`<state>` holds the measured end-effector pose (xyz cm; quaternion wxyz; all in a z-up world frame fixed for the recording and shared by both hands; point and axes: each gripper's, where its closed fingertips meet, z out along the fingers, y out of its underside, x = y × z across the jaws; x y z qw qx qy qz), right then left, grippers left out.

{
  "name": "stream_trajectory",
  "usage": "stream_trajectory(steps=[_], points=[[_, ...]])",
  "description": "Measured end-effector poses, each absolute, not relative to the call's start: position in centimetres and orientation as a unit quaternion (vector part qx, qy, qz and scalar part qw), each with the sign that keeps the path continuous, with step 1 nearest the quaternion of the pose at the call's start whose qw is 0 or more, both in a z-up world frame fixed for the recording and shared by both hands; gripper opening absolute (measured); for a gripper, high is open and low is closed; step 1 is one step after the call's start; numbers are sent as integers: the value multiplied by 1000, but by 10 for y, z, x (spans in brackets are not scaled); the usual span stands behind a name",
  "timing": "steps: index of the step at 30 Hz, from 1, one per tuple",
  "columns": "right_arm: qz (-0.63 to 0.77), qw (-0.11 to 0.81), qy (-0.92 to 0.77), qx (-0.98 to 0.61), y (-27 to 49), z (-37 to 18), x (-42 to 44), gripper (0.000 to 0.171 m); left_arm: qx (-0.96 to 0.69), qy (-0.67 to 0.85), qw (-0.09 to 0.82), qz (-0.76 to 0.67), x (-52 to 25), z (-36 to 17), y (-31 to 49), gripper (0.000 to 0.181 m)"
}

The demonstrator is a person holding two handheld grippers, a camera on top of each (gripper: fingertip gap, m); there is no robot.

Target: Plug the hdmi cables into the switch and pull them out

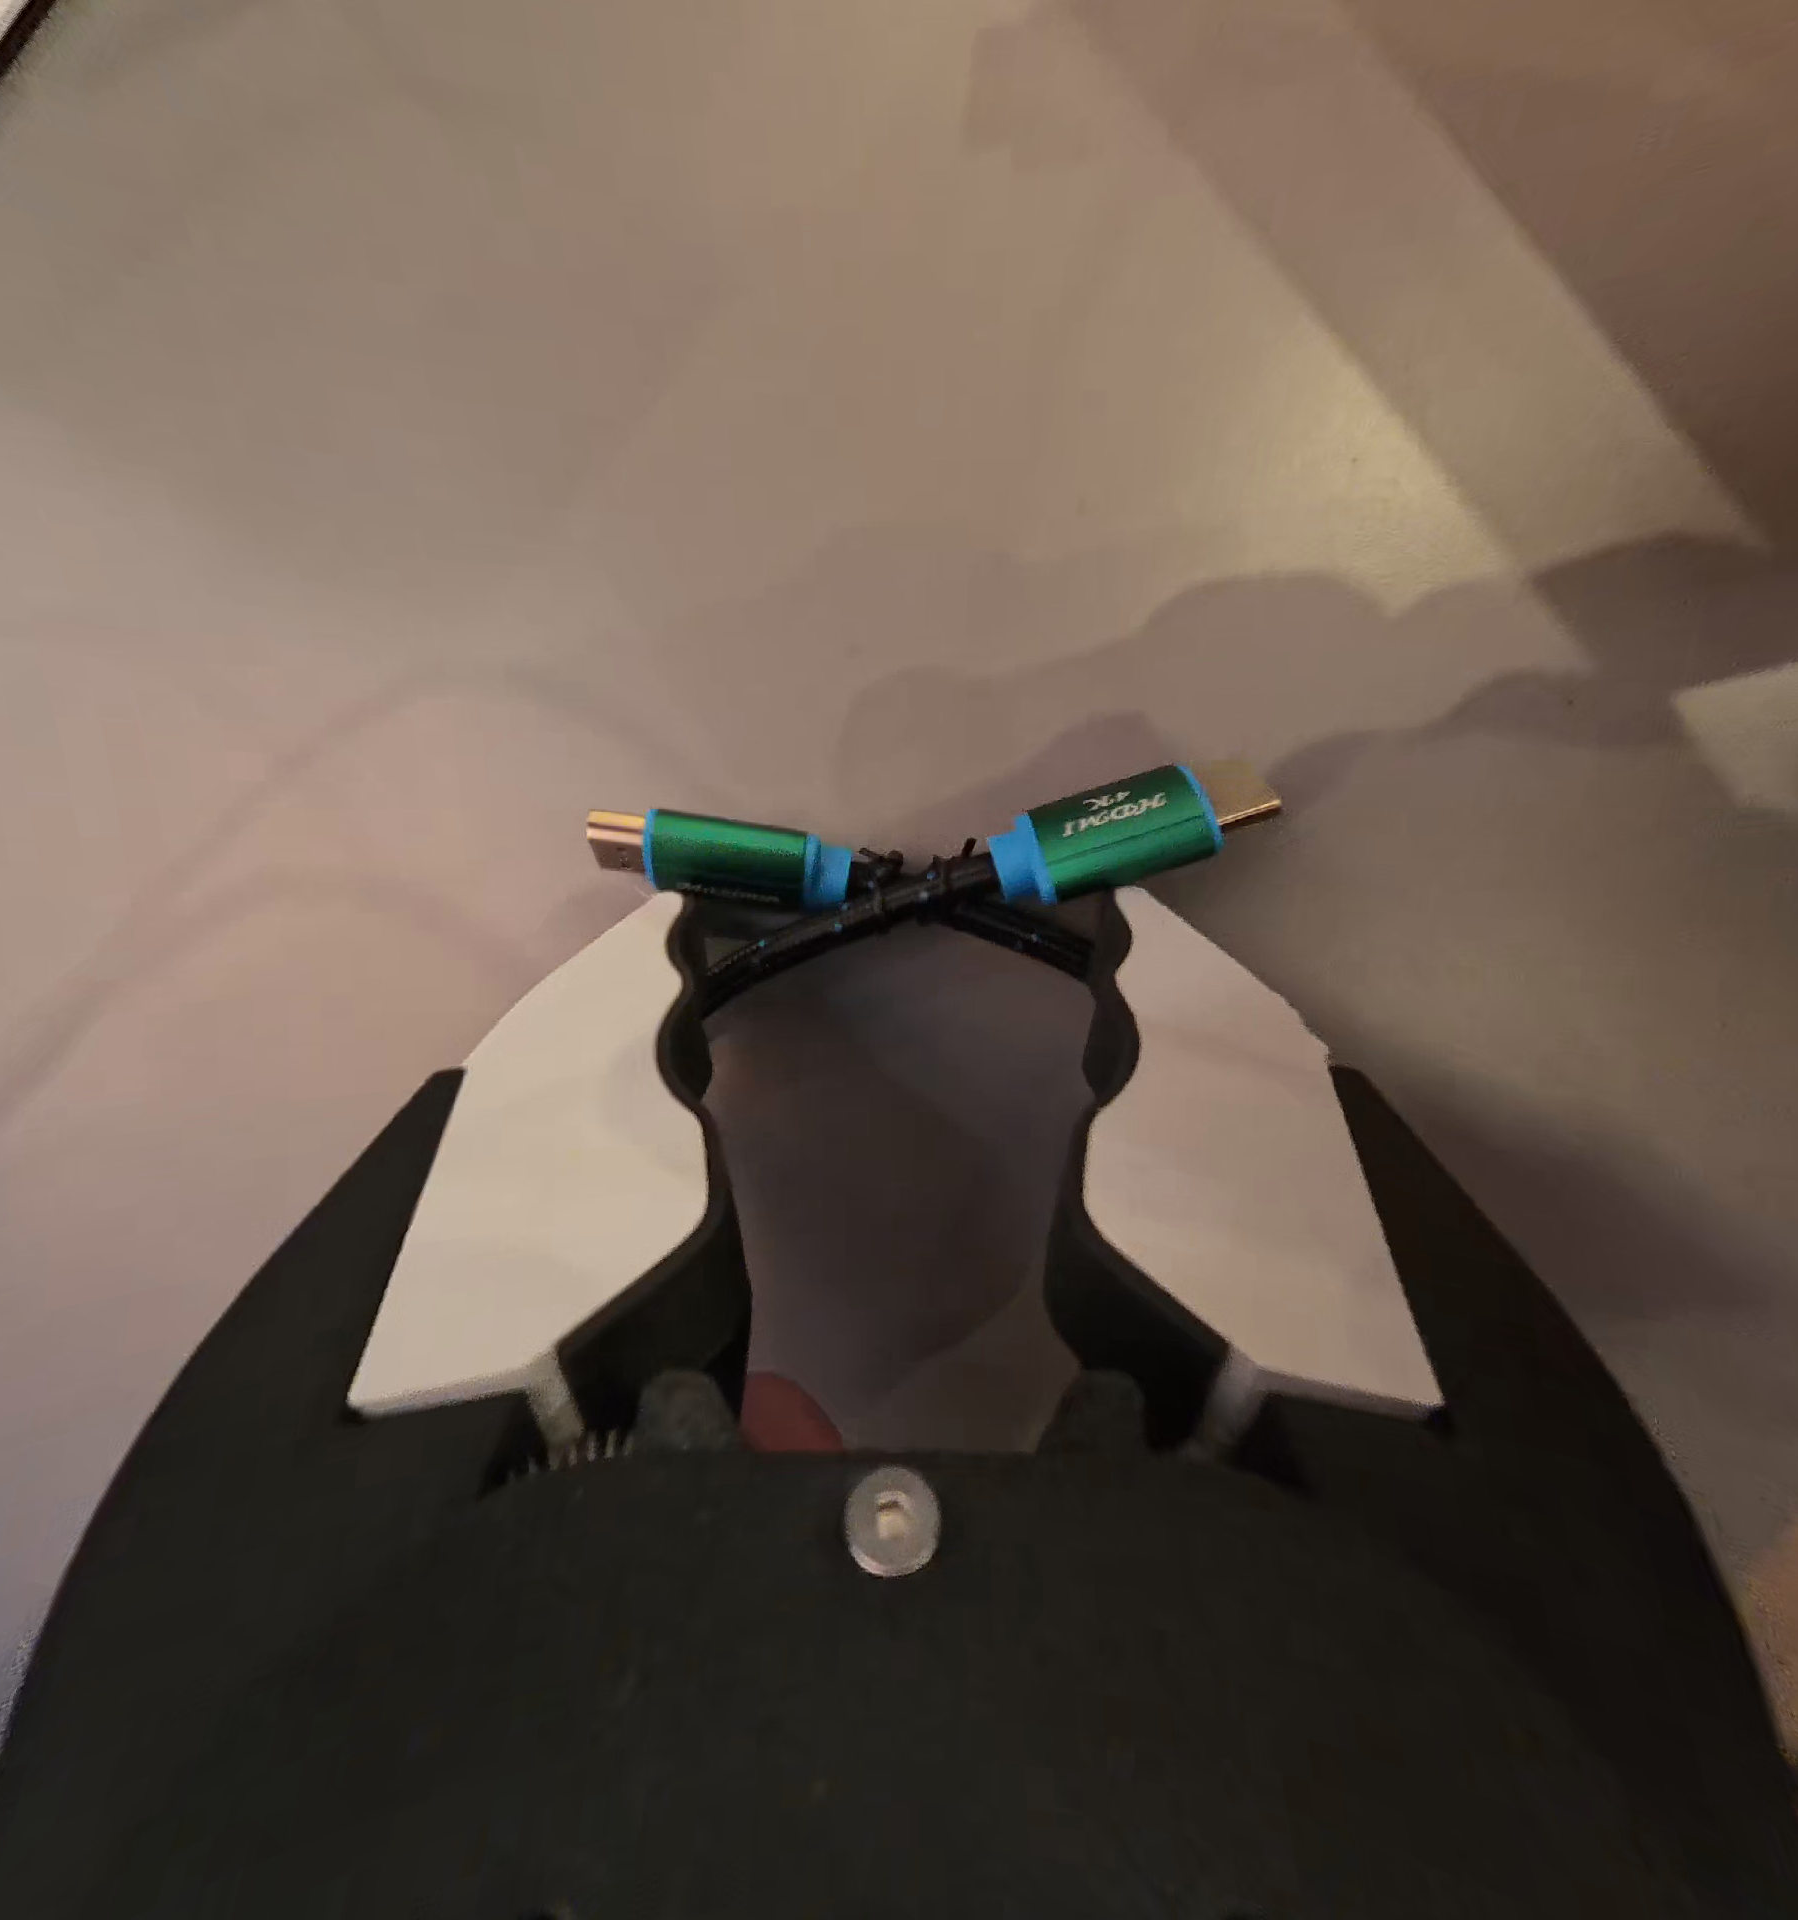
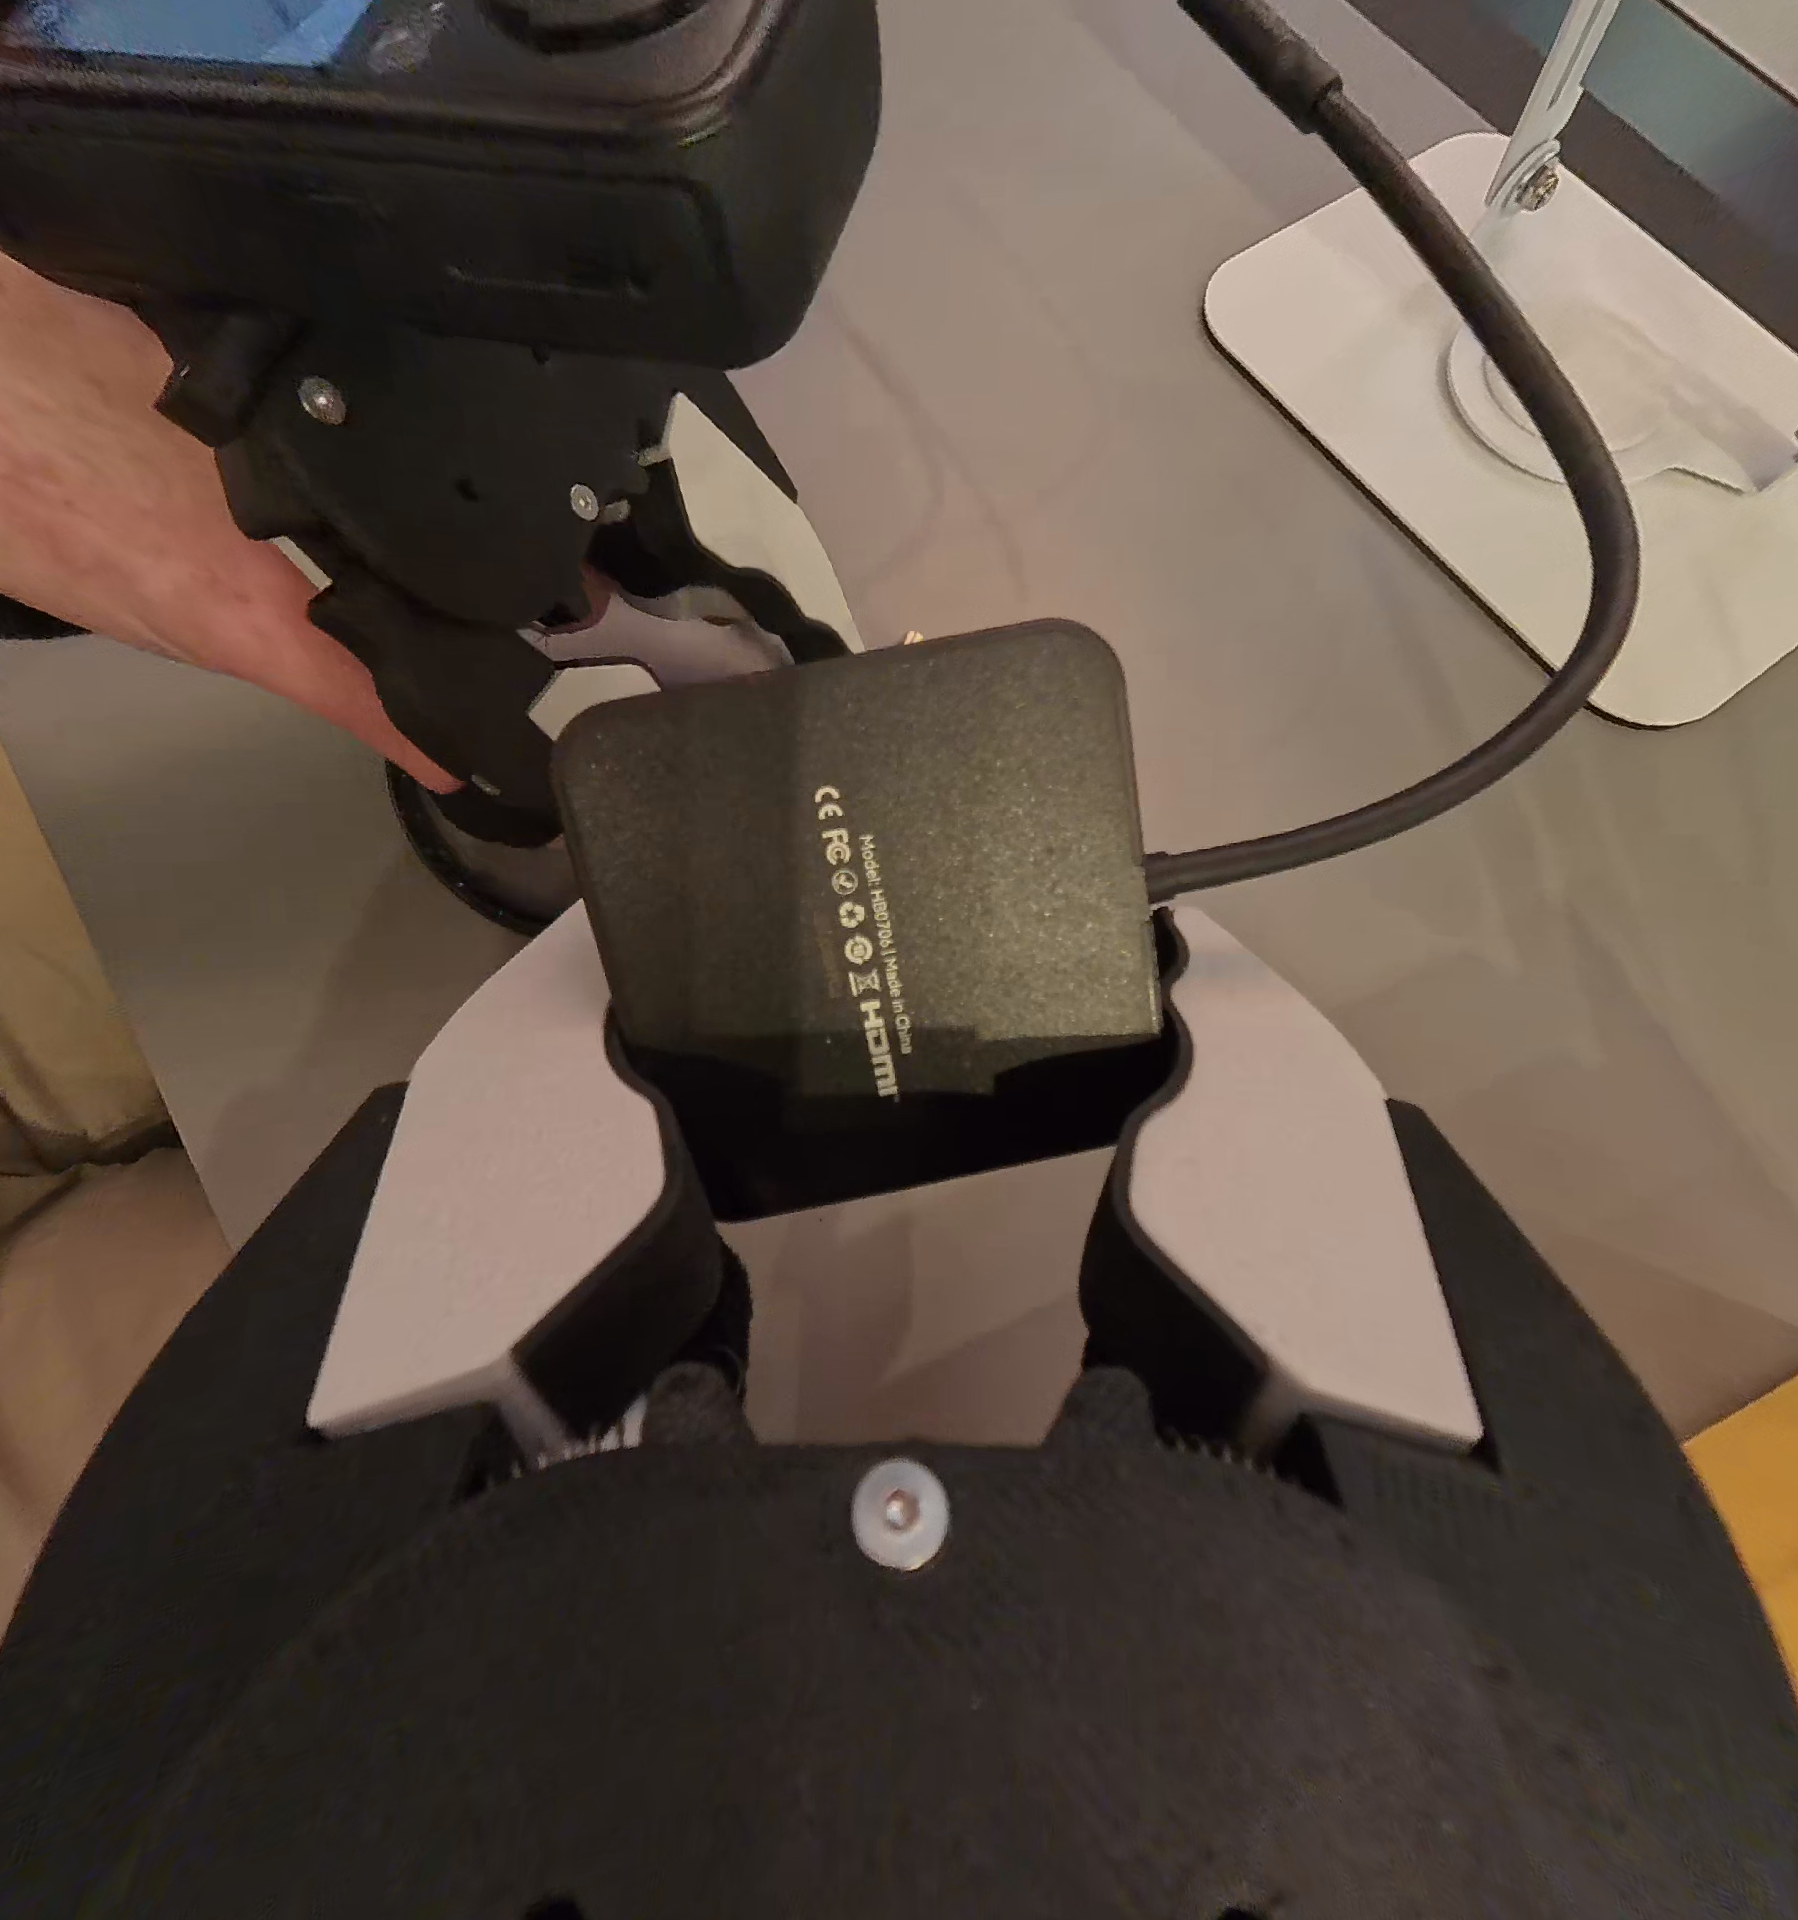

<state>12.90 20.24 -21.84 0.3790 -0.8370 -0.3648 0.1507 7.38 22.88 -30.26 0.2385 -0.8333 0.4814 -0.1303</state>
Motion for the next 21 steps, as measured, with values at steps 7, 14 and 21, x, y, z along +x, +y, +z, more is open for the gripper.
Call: stream_trajectory(steps=[7,14,21], points=[[155,375,-368,-837,201,-220,128,89,-718,665,177,-106,57,-300,206,48],[159,381,-381,-828,200,-218,124,89,-658,735,147,-72,12,-279,205,49],[168,433,-421,-779,195,-198,108,88,-749,619,220,-85,19,-274,201,54]])
